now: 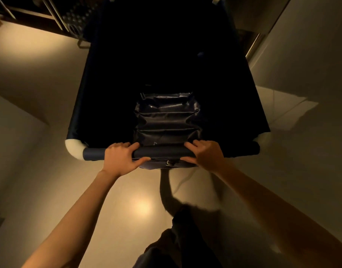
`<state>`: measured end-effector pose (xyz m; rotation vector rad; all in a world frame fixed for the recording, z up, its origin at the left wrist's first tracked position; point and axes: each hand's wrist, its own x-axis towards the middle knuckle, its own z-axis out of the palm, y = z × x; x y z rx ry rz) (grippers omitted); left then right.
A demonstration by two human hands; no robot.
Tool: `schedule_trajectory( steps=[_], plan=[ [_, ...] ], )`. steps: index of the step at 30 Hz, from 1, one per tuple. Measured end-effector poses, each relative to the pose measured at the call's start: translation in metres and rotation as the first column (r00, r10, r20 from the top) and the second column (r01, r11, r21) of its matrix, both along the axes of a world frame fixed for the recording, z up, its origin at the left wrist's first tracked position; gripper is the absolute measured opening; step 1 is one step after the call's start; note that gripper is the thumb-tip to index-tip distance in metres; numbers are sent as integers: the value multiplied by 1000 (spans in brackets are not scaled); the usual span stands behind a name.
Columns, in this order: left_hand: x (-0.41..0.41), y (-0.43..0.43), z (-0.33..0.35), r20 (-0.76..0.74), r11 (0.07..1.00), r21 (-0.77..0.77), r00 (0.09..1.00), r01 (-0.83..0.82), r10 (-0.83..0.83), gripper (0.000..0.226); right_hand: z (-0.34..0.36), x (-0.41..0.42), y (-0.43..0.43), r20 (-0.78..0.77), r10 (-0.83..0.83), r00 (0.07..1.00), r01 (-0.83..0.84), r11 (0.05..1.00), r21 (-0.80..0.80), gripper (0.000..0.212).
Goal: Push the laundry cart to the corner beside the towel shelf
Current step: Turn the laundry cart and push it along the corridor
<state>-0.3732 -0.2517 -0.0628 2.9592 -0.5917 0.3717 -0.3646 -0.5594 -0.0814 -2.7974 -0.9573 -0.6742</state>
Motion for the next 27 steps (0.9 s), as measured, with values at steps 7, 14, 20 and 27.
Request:
schedule_trajectory(
  steps=[7, 14, 20, 27],
  plan=[
    [-65, 43, 5, 5, 999, -6, 999, 36, -36, 84, -3, -72, 44, 147, 61, 987, -61, 998, -6, 47],
    [-145, 101, 5, -51, 996, 19, 995, 86, -85, 85, -6, -173, 109, 89, -90, 992, 90, 996, 5, 51],
    [-208, 137, -4, -45, 995, 17, 994, 99, -99, 82, -6, -243, 143, 34, -60, 998, 58, 998, 36, 50],
    [-257, 126, -7, -53, 998, 5, 996, 67, -66, 80, -5, -286, 132, 27, -59, 998, 60, 998, -12, 50]
  ],
)
